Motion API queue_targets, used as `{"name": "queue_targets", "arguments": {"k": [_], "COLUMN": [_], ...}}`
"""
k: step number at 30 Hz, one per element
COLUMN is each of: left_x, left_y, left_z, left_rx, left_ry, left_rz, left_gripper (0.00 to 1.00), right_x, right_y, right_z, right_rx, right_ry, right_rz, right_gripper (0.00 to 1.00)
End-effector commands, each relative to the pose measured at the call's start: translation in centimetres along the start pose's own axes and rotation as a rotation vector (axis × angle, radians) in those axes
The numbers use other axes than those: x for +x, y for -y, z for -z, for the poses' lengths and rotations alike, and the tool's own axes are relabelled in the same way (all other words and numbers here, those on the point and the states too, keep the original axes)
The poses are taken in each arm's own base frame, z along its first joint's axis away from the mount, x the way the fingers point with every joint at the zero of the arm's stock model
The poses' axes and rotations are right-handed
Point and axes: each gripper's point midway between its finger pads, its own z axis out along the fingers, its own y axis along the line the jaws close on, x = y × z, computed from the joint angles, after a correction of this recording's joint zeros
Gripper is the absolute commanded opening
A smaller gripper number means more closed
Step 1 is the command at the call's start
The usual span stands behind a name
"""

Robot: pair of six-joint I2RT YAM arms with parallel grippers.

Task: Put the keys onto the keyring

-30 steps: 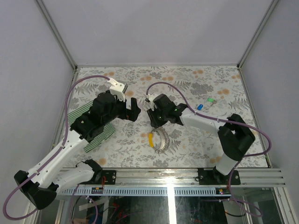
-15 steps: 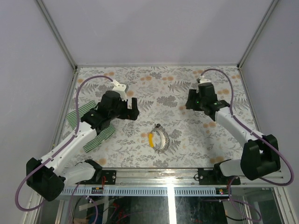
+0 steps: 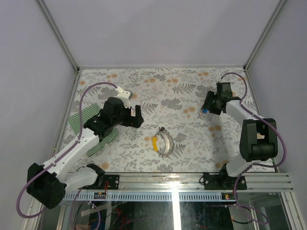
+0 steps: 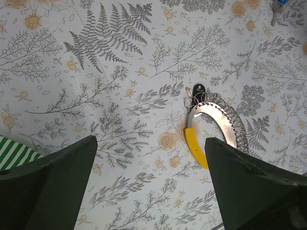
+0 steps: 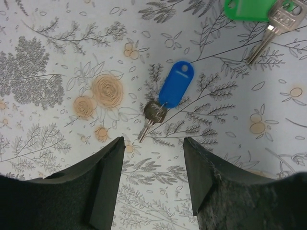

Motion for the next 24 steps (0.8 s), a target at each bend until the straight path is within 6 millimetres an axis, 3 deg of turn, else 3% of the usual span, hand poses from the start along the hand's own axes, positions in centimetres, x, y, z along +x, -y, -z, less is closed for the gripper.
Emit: {"name": "queue_targets", "arguments": {"k": [1,14,24], "left_x": [-2.0,-1.9,-1.7], "left_y": [0.5,0.7,0.9], "left_z": [0.4,0.0,-0.1], "left_rx": [0.031,0.041,0.052], "left_ry": [0.087,0.078,0.066], "left_rz": [-0.025,-0.021,-0.026], "left_gripper": [0.98,0.93,0.91], "right_x": [-1.7,-2.1,-1.9], "right_y": [-0.7,-0.3,0.2], "right_z": [-1.2,-4.4,-5.3], "right_rx": [-0.131,-0.197,-0.168], "right_ry": [-0.007,-0.05,-0.073], "right_rz": [-0.002,-0.037,-0.041], "right_gripper": [0.58,0.47,0.42]}}
